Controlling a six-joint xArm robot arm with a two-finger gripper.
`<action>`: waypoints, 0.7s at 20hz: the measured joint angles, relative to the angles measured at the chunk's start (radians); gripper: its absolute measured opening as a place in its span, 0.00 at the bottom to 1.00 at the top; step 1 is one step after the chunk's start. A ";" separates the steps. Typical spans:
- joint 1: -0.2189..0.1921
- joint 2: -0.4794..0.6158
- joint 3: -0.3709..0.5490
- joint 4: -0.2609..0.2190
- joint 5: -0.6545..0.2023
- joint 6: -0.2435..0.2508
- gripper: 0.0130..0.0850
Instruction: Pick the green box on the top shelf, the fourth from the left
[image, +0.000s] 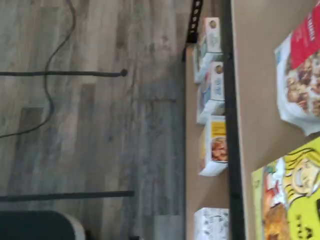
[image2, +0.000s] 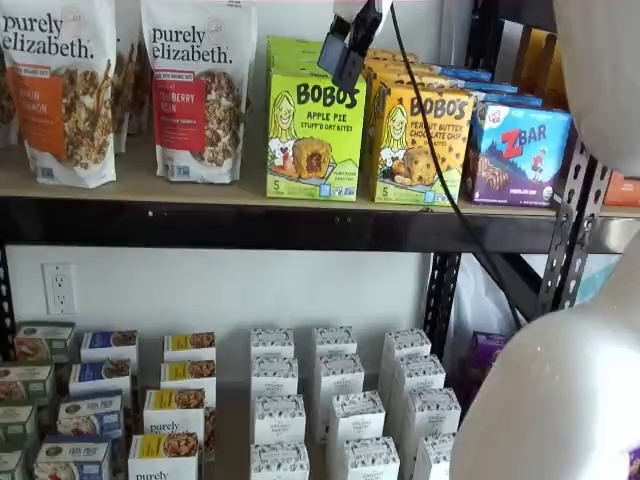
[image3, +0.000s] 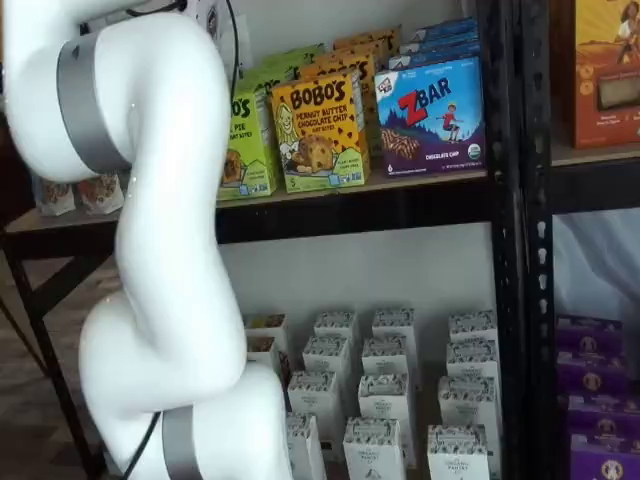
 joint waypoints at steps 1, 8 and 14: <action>0.003 -0.009 0.013 -0.003 -0.029 0.001 1.00; 0.001 0.007 0.015 -0.006 -0.115 -0.006 1.00; -0.010 0.043 -0.003 -0.015 -0.170 -0.022 1.00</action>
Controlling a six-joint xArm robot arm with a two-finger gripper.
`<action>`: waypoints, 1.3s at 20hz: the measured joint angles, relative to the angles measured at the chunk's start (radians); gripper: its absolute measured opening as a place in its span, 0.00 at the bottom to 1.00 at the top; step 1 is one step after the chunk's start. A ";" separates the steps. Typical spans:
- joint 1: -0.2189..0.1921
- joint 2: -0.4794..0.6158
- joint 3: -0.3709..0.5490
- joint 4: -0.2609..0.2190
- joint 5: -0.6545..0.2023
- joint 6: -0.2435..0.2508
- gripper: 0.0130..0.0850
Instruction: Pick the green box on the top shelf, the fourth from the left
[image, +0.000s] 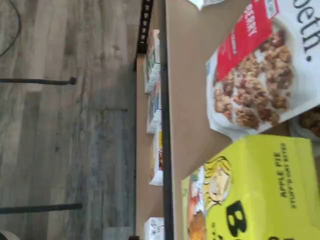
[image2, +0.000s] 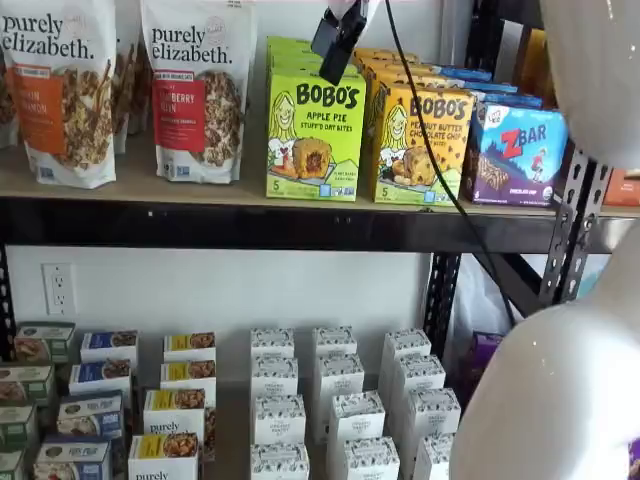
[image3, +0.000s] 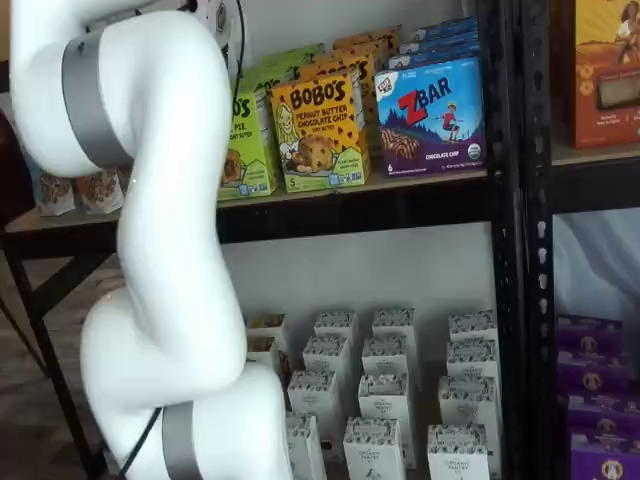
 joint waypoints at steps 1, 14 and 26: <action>-0.003 0.008 -0.006 -0.004 -0.007 -0.005 1.00; -0.043 0.101 -0.077 -0.066 0.024 -0.059 1.00; -0.029 0.124 -0.092 -0.105 0.084 -0.054 1.00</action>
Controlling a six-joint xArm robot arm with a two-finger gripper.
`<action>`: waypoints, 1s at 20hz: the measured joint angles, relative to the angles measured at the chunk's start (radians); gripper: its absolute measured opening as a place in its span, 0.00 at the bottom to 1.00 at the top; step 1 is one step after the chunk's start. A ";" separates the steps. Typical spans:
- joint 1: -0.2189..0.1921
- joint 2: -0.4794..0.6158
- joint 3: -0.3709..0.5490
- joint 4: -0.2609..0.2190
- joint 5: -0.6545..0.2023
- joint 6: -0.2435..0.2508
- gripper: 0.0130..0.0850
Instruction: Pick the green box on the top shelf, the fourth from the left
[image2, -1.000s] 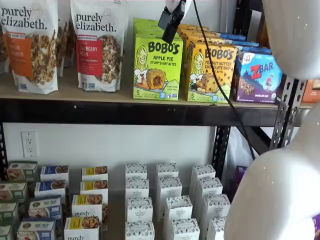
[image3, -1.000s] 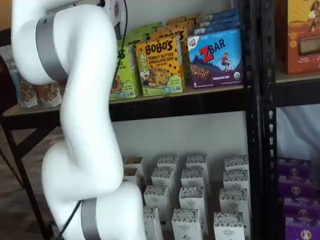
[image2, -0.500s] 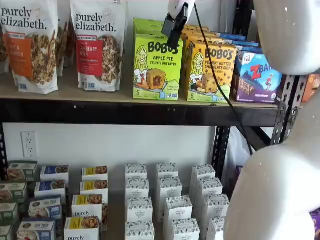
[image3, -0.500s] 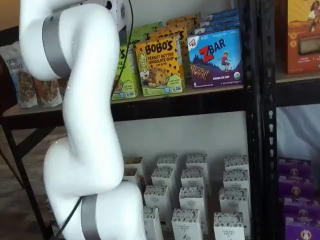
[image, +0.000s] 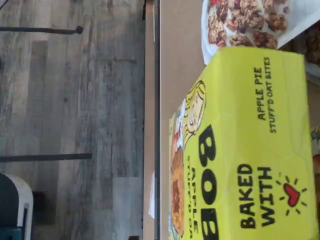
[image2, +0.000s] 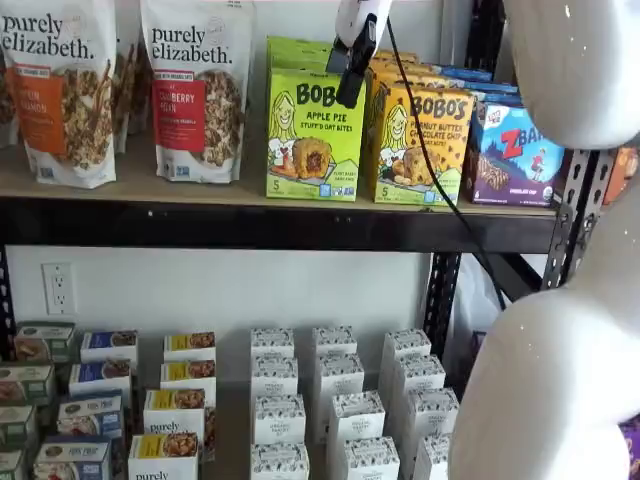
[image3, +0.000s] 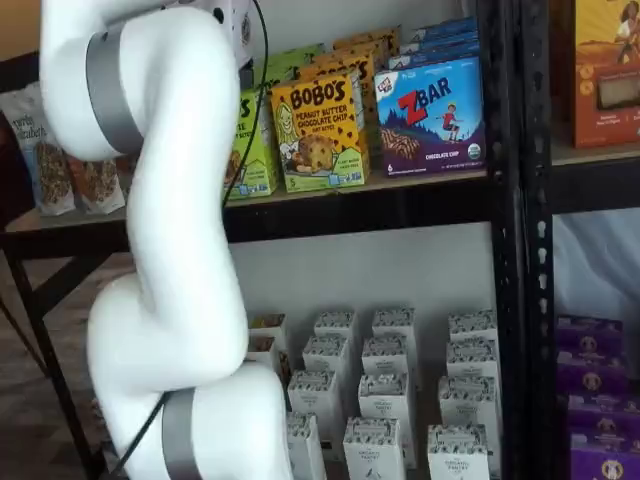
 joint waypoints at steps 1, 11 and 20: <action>0.002 0.003 -0.004 -0.005 0.008 0.001 1.00; 0.010 0.004 0.007 -0.023 0.022 0.004 1.00; 0.013 -0.009 0.037 -0.026 -0.005 0.003 0.94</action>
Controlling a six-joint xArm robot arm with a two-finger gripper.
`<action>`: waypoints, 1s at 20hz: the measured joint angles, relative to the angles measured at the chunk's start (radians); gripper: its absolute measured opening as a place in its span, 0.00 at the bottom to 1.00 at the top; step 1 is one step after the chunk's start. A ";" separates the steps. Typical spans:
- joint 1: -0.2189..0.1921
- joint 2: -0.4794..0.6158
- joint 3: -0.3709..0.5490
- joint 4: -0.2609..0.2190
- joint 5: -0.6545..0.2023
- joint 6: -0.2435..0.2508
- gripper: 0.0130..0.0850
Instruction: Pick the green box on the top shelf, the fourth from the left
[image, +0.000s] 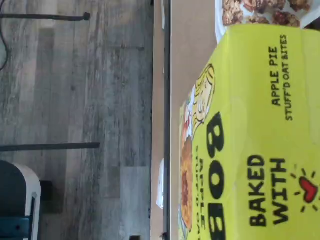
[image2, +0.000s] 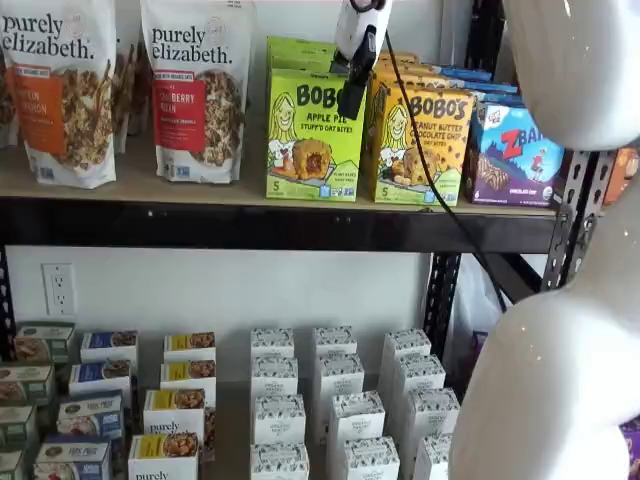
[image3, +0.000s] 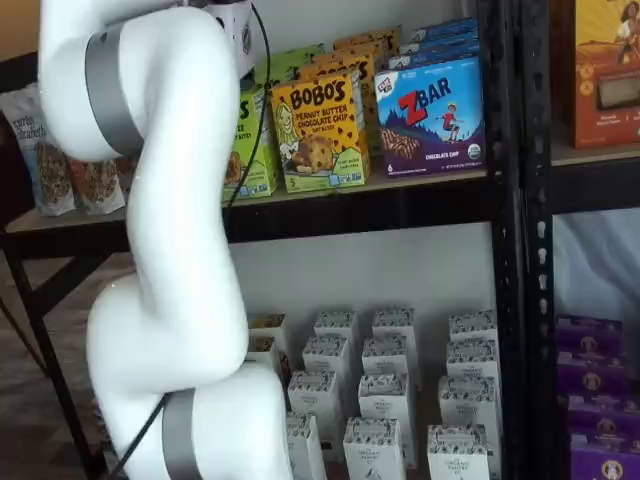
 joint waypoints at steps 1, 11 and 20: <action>0.000 -0.001 0.003 0.003 -0.003 0.000 0.94; -0.006 -0.008 0.011 0.020 -0.015 -0.004 0.61; -0.002 0.001 -0.002 0.013 0.004 0.000 0.50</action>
